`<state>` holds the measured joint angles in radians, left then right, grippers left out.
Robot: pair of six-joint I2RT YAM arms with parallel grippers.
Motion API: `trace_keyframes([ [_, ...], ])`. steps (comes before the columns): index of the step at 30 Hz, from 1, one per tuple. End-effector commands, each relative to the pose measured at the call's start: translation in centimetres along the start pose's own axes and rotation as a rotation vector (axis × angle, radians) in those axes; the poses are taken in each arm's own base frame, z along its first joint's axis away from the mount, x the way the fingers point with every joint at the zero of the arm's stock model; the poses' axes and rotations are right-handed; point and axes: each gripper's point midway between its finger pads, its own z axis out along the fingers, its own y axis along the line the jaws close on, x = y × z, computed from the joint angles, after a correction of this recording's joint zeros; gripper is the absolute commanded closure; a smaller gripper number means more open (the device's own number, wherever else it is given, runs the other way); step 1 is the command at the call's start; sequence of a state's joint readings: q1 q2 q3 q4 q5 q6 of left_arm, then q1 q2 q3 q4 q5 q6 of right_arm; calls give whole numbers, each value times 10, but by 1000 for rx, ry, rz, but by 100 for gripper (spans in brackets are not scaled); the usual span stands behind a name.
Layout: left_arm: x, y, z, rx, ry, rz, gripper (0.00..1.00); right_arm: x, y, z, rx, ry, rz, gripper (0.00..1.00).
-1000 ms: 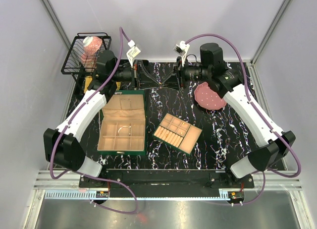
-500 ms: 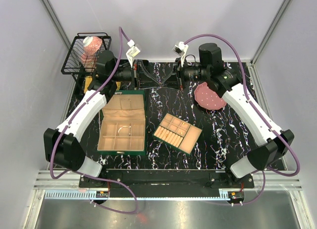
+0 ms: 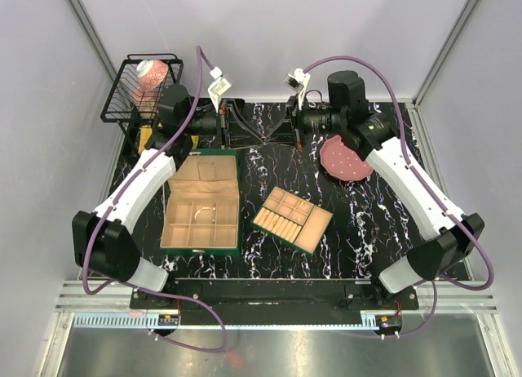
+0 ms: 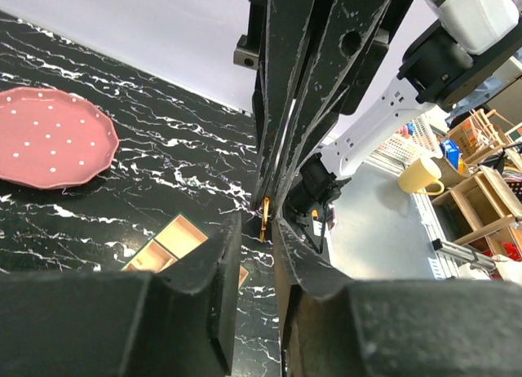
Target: Organize the mixed jewelry
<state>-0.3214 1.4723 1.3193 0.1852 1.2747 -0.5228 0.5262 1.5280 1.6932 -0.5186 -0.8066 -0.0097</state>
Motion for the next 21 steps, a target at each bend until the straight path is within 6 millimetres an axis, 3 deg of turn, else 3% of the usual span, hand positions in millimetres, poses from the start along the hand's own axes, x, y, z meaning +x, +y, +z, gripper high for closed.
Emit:
trace_keyframes([
  [1,-14,-12,-8,-7,-30,110,70,-12,2,-7,19,-36,-47,100],
  [5,-23,-4,-27,-75,-65,119,62,-12,-14,-14,129,-16,-69,100],
  [9,-35,5,-56,-192,-107,130,60,-10,-46,-28,339,8,-88,100],
  [18,-35,20,-100,-445,-121,179,60,-7,-95,-55,651,36,-124,100],
  [21,-33,26,-111,-523,-121,191,60,7,-112,-57,714,113,-93,100],
])
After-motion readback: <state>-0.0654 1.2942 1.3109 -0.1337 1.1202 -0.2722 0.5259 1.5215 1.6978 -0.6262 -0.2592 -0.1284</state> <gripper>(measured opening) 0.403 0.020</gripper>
